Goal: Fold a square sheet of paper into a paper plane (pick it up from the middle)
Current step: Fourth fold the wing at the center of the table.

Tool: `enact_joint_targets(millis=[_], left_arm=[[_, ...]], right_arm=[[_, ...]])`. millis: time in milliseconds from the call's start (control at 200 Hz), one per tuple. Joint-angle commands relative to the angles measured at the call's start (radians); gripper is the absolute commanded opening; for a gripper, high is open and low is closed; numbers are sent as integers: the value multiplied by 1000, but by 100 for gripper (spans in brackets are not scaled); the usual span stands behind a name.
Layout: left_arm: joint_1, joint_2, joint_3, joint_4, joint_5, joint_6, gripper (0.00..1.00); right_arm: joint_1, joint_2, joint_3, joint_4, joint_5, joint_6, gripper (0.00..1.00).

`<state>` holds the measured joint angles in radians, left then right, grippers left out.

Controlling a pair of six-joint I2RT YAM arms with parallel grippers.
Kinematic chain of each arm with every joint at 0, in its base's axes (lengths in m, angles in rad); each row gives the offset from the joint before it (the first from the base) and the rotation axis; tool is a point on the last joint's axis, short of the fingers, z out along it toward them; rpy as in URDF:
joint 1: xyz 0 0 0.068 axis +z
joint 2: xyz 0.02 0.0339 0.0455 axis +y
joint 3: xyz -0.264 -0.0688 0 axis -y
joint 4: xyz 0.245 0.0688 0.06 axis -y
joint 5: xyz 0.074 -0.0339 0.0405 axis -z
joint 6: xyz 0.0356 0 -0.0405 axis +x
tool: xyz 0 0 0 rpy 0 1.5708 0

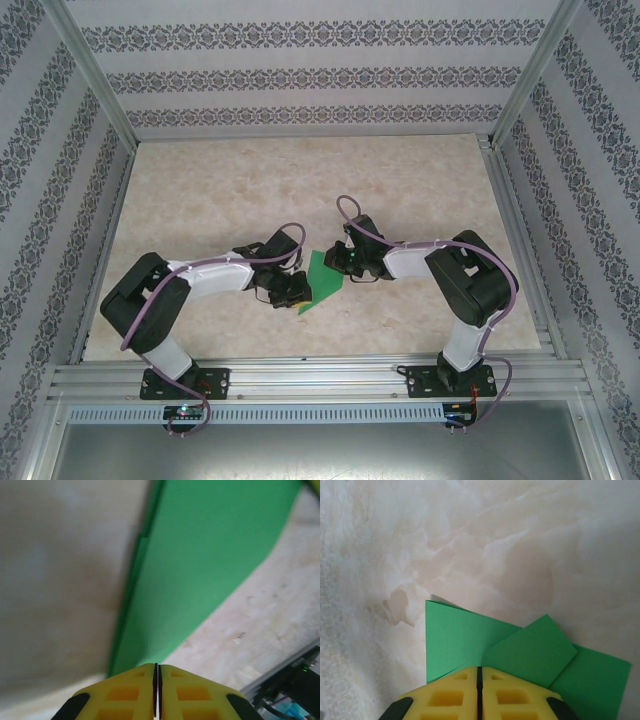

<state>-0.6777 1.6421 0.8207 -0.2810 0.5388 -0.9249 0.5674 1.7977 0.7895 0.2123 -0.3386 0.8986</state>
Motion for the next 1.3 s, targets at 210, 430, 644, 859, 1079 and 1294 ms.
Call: enact_joint_targets(millis=[210,430,644,859,1079,1294], left_arm=[[-17,-206,-222,-72,-27,-42,10],[40,-447,-243,-178,-159,-49,15],[124,-388,-192,-73,-214,-62,24],[134,-246,6,-48,-186,7,27],[136,-102,140,-51,-138,85,32],[137,40,214,-40,-77,117,33]], right_arm=[[-3,71,73,-281,96,-250,9],[-2,118,196,-353,56,-440,11],[60,53,350,-491,35,-600,19],[44,-253,254,-554,257,-427,40],[-83,-487,-70,-378,172,-130,50],[-69,-462,-160,-240,15,28,49]])
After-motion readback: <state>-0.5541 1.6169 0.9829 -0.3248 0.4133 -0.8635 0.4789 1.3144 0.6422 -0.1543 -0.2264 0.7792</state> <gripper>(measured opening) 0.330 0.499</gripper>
